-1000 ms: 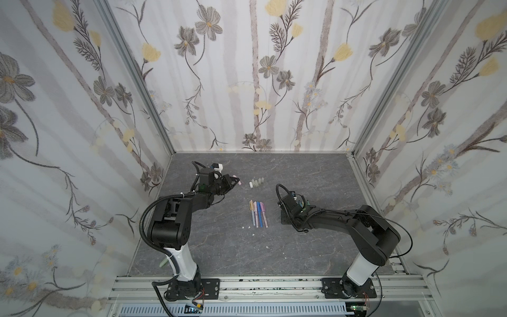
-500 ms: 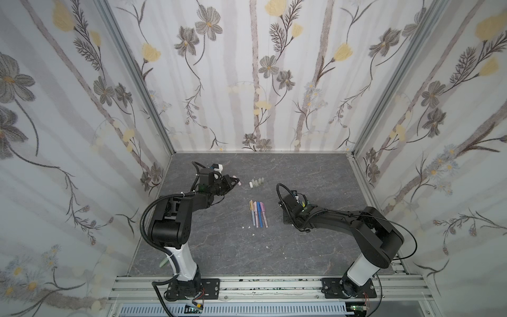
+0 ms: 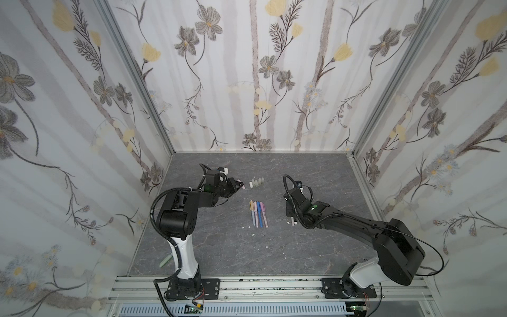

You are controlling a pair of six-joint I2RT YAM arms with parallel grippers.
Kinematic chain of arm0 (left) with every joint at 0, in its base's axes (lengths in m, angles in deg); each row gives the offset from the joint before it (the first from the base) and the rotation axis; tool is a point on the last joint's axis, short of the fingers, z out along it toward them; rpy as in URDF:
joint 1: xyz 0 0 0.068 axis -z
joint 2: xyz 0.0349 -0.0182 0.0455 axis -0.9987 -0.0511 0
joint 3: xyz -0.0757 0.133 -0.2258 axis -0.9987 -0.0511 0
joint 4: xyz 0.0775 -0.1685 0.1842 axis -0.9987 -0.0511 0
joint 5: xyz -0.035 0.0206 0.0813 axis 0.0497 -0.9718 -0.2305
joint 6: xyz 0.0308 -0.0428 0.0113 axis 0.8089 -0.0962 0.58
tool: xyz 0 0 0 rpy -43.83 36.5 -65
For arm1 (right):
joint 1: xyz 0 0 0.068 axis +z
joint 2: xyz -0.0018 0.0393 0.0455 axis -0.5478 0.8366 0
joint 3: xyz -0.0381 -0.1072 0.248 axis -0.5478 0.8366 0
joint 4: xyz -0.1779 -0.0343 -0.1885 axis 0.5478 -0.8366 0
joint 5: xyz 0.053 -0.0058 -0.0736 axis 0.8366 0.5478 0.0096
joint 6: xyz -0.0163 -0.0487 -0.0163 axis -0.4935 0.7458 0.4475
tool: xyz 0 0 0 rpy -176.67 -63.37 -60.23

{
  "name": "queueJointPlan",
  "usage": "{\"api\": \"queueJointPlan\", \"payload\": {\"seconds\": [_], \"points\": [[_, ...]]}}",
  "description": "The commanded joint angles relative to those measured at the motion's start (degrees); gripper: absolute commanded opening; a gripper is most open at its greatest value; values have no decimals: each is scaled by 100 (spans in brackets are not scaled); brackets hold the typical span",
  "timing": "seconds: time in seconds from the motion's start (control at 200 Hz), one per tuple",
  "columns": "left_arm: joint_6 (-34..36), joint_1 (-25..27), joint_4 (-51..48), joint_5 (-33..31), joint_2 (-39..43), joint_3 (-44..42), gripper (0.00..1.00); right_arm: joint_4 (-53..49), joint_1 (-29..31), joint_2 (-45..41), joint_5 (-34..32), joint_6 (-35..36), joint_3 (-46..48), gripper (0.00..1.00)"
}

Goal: Open the pen caps

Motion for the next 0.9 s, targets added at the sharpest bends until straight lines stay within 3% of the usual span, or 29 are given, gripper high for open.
{"api": "queueJointPlan", "payload": {"seconds": [0.0, 0.36, 0.894], "points": [[-2, 15, 118, -12, -122, 145, 0, -100, -11, -130, -162, 54, -1, 25], [289, 131, -575, -75, -663, 840, 0, -48, -28, -145, -76, 36, 141, 25], [709, 202, -1576, -206, -984, 1491, 18, 41, -52, -70, 23, 46, 211, 25]]}}
